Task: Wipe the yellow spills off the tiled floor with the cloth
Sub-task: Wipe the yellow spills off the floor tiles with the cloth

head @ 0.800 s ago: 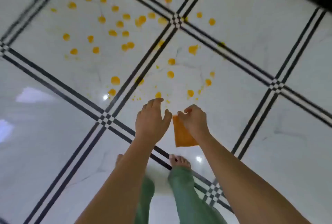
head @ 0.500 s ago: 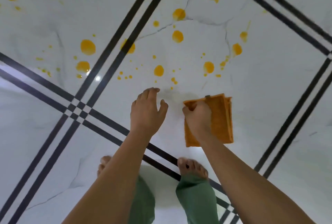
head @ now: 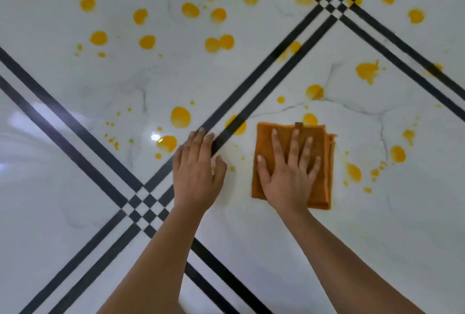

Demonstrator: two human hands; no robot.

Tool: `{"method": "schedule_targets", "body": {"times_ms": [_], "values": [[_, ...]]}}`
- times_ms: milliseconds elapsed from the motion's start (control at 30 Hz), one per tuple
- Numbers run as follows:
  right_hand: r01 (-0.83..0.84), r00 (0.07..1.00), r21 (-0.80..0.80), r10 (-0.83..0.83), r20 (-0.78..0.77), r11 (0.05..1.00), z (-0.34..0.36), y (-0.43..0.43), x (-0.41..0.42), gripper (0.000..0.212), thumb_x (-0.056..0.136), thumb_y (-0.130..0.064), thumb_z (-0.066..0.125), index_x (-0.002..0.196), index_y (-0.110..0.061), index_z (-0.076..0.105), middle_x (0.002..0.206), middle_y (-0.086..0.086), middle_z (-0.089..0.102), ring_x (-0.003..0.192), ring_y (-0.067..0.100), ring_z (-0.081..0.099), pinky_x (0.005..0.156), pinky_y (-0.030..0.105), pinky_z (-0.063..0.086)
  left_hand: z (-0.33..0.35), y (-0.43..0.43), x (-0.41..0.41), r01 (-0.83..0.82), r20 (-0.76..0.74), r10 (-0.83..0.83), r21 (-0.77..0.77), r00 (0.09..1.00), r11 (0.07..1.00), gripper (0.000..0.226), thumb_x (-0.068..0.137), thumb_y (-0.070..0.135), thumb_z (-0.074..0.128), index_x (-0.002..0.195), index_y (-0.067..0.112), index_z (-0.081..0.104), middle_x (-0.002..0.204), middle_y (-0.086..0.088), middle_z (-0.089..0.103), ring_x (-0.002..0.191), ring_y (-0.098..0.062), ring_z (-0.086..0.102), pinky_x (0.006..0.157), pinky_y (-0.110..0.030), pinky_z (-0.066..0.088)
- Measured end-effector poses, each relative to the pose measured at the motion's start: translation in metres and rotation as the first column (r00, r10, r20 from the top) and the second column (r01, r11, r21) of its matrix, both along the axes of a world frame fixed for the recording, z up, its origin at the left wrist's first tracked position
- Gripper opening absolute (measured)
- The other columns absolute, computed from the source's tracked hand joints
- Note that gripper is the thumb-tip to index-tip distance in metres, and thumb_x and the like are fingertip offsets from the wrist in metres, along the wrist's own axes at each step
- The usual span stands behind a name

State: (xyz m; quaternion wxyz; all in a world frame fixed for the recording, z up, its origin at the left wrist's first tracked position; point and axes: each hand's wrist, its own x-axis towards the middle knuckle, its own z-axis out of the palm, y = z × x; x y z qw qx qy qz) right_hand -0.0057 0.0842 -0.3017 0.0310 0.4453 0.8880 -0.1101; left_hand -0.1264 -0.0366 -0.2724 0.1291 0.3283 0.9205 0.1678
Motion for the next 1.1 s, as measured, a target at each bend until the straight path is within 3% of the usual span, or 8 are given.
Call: {"method": "schedule_targets", "body": {"times_ms": [167,300,367,533,700,867,1033,1100], "values": [[-0.281,0.960,0.040,0.281,0.005,0.959,-0.003,0.012,-0.090,0.061,0.089,-0.062,0.023,0.145,-0.037,0.021,0.155,0.009,0.020,0.141,0.039,0.014,0.108,0.062,0.012,-0.014,-0.019,-0.018,-0.155,-0.061,0.154,-0.008,0.986,0.988,0.059,0.089,0.039,0.027,0.140,0.011,0.037,0.150,-0.007,0.030,0.141,-0.023,0.020,0.113,-0.041,0.011],[-0.625,0.780,0.035,0.624,0.041,0.779,-0.002,-0.012,-0.024,0.052,0.095,-0.053,0.016,0.145,-0.042,0.015,0.156,0.003,0.018,0.143,0.031,0.010,0.111,0.058,0.013,-0.014,-0.036,-0.027,-0.232,-0.043,0.231,-0.023,0.972,0.972,0.062,0.089,0.042,0.020,0.144,0.015,0.028,0.154,-0.003,0.022,0.143,-0.016,0.009,0.113,-0.038,0.004],[-0.623,0.782,0.037,0.622,0.041,0.781,-0.004,0.000,-0.009,0.050,0.095,-0.052,0.012,0.144,-0.044,0.016,0.155,0.001,0.021,0.143,0.029,0.014,0.110,0.057,0.014,-0.017,-0.045,-0.032,-0.248,-0.061,0.245,-0.045,0.968,0.968,0.063,0.089,0.043,0.019,0.145,0.015,0.026,0.154,-0.003,0.020,0.143,-0.017,0.008,0.113,-0.038,0.003],[-0.444,0.896,0.062,0.444,0.012,0.894,-0.006,-0.005,-0.127,0.052,0.094,-0.051,0.018,0.145,-0.041,0.017,0.156,0.004,0.017,0.143,0.034,0.012,0.109,0.059,0.010,-0.025,-0.069,-0.048,-0.300,-0.079,0.294,-0.090,0.953,0.950,0.067,0.088,0.046,0.012,0.148,0.015,0.018,0.156,-0.002,0.013,0.144,-0.017,0.003,0.114,-0.036,-0.002],[-0.752,0.657,0.077,0.753,0.024,0.654,-0.009,-0.036,-0.076,0.051,0.095,-0.051,0.018,0.145,-0.043,0.011,0.156,0.001,0.016,0.143,0.031,0.016,0.111,0.055,0.012,-0.028,-0.095,-0.050,-0.381,-0.073,0.375,-0.089,0.924,0.920,0.069,0.086,0.047,0.012,0.148,0.018,0.016,0.157,0.000,0.011,0.144,-0.017,0.001,0.114,-0.036,-0.002],[-0.569,0.822,0.058,0.569,0.007,0.820,-0.005,-0.036,-0.171,0.052,0.094,-0.052,0.015,0.145,-0.041,0.015,0.157,0.004,0.014,0.143,0.033,0.010,0.110,0.058,0.009,-0.034,-0.119,-0.063,-0.454,-0.097,0.446,-0.082,0.890,0.887,0.067,0.088,0.046,0.015,0.148,0.017,0.018,0.156,-0.001,0.013,0.144,-0.018,0.004,0.114,-0.038,-0.001],[-0.878,0.472,0.094,0.881,0.010,0.469,-0.009,-0.075,-0.143,0.051,0.094,-0.050,0.021,0.144,-0.043,0.018,0.155,0.003,0.021,0.143,0.030,0.016,0.111,0.055,0.012,-0.033,-0.133,-0.077,-0.505,-0.102,0.496,-0.101,0.862,0.857,0.069,0.087,0.049,0.011,0.148,0.018,0.014,0.157,0.000,0.009,0.144,-0.018,0.001,0.114,-0.038,-0.002],[-0.858,0.510,0.069,0.860,0.000,0.508,-0.008,-0.064,-0.127,0.051,0.093,-0.050,0.022,0.143,-0.044,0.018,0.155,0.001,0.022,0.142,0.029,0.019,0.110,0.054,0.014,-0.033,-0.142,-0.079,-0.516,-0.097,0.508,-0.106,0.856,0.850,0.069,0.086,0.050,0.009,0.148,0.019,0.012,0.157,0.000,0.007,0.144,-0.017,-0.001,0.114,-0.039,-0.003]]}}
